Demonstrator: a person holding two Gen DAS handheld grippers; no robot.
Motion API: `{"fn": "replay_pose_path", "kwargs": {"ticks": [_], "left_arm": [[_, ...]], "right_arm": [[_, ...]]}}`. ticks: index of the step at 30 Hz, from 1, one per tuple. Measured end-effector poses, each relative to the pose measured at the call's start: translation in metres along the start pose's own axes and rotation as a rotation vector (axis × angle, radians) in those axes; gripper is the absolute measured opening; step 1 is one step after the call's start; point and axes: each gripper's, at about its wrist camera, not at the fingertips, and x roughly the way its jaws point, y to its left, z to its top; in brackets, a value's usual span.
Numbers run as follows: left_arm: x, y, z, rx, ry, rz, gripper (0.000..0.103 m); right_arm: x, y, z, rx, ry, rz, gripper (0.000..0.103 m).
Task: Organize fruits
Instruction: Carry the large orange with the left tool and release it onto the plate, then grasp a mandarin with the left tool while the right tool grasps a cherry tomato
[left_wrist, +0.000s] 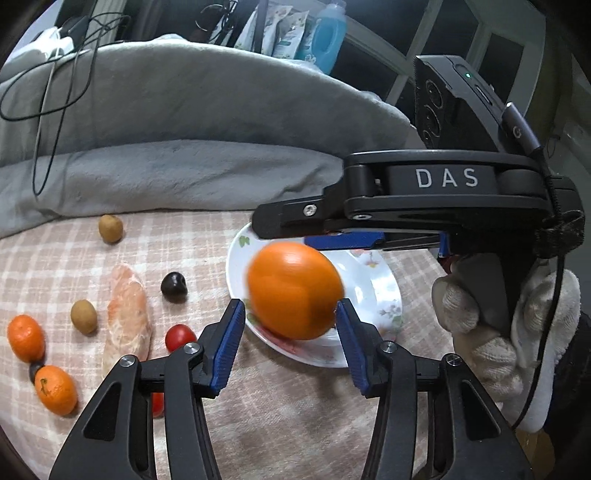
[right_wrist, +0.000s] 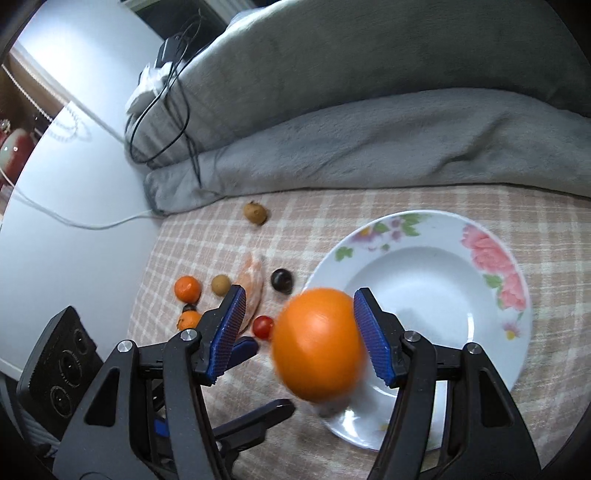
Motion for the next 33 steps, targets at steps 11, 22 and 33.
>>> {"fn": "replay_pose_path", "kwargs": {"ticks": [11,22,33], "left_arm": [[-0.023,0.007,-0.002,0.007,-0.014,0.03,0.049],[-0.051,0.023,-0.004,-0.008,-0.035,0.071,0.054],[-0.092,0.077,-0.009,-0.048,-0.056,0.202,0.061]], "right_arm": [[-0.031,0.001,-0.009,-0.066,-0.128,-0.128,0.075],[-0.047,0.028,-0.034,-0.158,-0.221,-0.162,0.086],[-0.045,0.075,-0.06,-0.32,-0.265,-0.198,0.09]]}}
